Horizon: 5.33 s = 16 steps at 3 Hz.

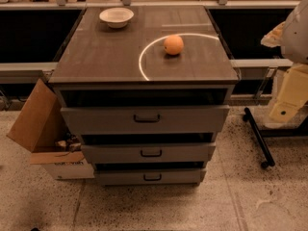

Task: Open top drawer

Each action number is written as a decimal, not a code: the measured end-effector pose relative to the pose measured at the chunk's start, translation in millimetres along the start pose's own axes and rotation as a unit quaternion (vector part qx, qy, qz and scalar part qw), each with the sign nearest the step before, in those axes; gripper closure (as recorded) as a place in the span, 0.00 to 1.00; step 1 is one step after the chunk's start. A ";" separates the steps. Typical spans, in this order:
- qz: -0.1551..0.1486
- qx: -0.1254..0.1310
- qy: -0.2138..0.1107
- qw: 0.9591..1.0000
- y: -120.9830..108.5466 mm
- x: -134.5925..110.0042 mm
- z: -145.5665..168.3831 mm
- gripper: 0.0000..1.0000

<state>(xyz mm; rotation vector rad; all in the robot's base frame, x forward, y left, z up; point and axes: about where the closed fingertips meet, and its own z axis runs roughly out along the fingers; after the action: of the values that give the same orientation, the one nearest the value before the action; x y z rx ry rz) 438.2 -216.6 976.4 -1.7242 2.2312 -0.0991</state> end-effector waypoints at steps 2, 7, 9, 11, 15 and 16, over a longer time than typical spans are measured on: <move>-0.018 -0.011 -0.027 0.999 8.9 -6.8 30.3 0.00; -0.056 -0.057 -0.104 0.991 9.5 -44.7 243.7 0.00; -0.066 -0.007 -0.058 0.996 -27.1 -40.8 306.3 0.00; -0.065 -0.012 -0.045 0.997 -55.1 -42.7 346.8 0.00; -0.038 0.029 -0.062 0.997 -5.4 -25.8 306.3 0.84; -0.035 0.031 -0.066 0.997 1.2 -24.0 303.2 1.00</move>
Offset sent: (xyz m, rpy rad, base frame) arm 0.0064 0.0525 -0.1268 0.1907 0.0257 0.2224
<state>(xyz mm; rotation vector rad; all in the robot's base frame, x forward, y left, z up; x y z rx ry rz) 530.4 -151.5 694.0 -1.7229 2.0538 -0.0675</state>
